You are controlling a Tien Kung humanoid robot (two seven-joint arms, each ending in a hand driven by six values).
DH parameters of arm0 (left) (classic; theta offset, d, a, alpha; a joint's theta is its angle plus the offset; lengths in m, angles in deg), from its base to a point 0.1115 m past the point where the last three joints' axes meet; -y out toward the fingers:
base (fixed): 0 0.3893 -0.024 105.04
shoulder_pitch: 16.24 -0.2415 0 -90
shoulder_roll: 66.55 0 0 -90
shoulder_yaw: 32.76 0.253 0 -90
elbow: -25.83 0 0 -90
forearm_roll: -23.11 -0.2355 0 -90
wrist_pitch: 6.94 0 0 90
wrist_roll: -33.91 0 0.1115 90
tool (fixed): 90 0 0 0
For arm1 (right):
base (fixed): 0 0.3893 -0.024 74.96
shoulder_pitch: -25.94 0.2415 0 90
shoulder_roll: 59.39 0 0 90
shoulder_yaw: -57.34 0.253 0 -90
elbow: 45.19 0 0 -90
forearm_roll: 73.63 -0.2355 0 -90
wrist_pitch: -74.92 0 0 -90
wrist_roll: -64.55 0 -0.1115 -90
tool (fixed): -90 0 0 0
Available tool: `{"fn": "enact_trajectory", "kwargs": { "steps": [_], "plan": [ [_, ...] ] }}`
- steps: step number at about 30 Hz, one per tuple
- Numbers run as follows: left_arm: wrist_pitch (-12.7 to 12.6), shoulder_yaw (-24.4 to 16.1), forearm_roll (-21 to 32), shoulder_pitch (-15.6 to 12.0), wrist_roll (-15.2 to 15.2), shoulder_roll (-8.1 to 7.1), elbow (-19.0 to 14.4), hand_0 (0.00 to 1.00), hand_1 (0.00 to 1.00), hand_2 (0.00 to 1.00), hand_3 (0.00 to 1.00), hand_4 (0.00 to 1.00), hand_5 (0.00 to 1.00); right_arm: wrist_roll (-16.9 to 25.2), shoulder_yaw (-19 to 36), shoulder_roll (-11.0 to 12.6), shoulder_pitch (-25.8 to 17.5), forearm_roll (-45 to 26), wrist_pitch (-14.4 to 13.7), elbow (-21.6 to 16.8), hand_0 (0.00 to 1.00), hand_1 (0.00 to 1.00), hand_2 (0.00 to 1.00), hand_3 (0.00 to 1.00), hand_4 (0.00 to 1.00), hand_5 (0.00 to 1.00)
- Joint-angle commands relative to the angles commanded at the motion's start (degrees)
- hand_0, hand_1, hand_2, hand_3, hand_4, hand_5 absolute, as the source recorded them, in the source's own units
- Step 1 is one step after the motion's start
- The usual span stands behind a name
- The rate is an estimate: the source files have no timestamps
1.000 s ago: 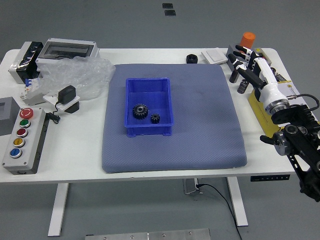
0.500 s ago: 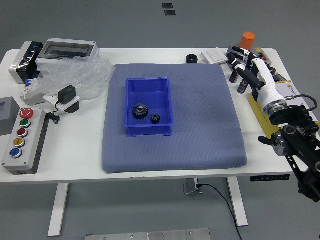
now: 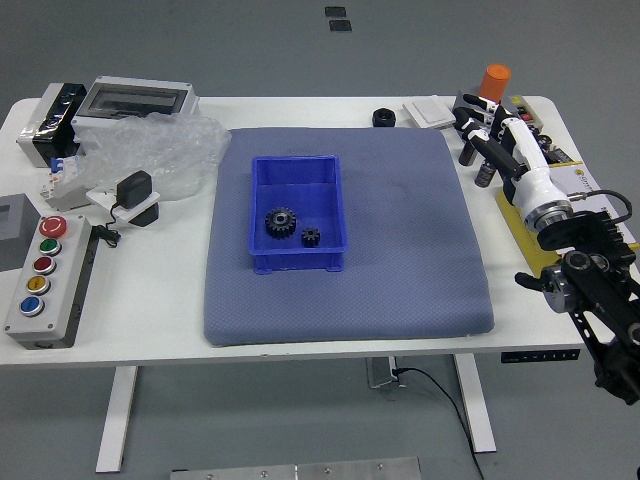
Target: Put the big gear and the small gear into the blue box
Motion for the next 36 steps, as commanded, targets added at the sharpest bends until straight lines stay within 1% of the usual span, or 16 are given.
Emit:
{"fn": "enact_trajectory", "kwargs": {
  "steps": [36],
  "plan": [
    [-0.05, 0.85, 0.6, -0.34, 0.06, -0.25, 0.0, 0.732, 0.682, 0.72, 0.719, 0.444, 0.01, 0.07, -0.7, -0.37, 0.33, 0.01, 0.22, -0.12, 0.814, 0.747, 0.811, 0.836, 0.767, 0.574]
  ]
}}
